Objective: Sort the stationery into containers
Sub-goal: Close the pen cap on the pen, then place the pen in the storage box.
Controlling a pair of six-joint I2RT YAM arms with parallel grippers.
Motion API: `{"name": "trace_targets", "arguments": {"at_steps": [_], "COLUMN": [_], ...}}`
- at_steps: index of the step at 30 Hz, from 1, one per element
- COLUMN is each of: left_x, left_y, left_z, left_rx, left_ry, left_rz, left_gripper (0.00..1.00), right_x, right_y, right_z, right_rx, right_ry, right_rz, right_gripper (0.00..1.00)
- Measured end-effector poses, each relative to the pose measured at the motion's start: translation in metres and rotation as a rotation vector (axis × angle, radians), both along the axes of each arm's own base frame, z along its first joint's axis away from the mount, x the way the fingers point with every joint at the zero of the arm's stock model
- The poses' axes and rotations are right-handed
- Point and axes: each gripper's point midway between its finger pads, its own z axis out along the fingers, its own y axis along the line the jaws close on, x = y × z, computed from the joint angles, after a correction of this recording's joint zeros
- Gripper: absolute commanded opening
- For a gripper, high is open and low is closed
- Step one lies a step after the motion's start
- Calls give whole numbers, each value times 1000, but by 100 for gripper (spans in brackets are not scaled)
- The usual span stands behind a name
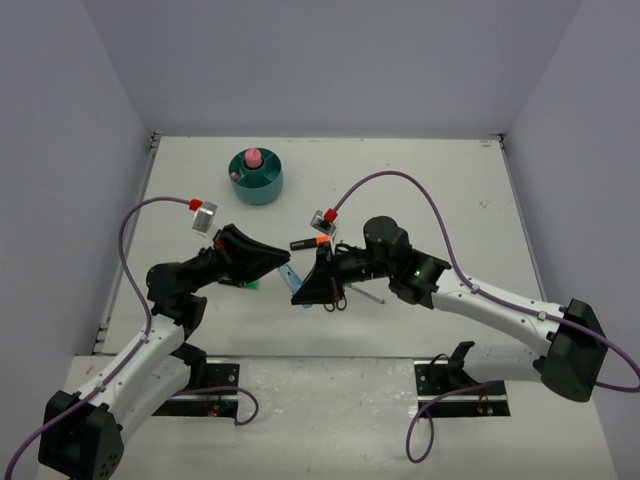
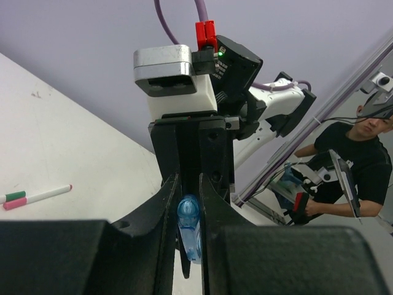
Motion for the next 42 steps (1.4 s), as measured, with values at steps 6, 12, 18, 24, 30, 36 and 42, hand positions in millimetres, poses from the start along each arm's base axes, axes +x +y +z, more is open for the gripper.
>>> {"name": "trace_targets", "arguments": {"at_steps": [6, 12, 18, 24, 30, 36, 42], "left_x": [1, 2, 12, 23, 28, 28, 28], "left_y": [0, -1, 3, 8, 8, 10, 1], "left_z": [-1, -1, 6, 18, 27, 24, 3], "left_rx": [0, -4, -31, -77, -122, -83, 120], "left_ry": [9, 20, 5, -20, -29, -28, 6], "left_rz": [4, 11, 86, 176, 247, 294, 291], "left_gripper": [0, 0, 0, 0, 0, 0, 0], "right_x": [4, 16, 25, 38, 44, 43, 41], "right_y": [5, 14, 23, 41, 48, 45, 30], "right_z": [11, 23, 34, 46, 57, 52, 24], "right_rx": [2, -3, -28, -81, -112, -115, -36], "right_ry": [-12, -33, -37, -30, -6, 11, -64], "right_rz": [1, -29, -43, -23, -8, 11, 47], "right_gripper": [0, 0, 0, 0, 0, 1, 4]}}
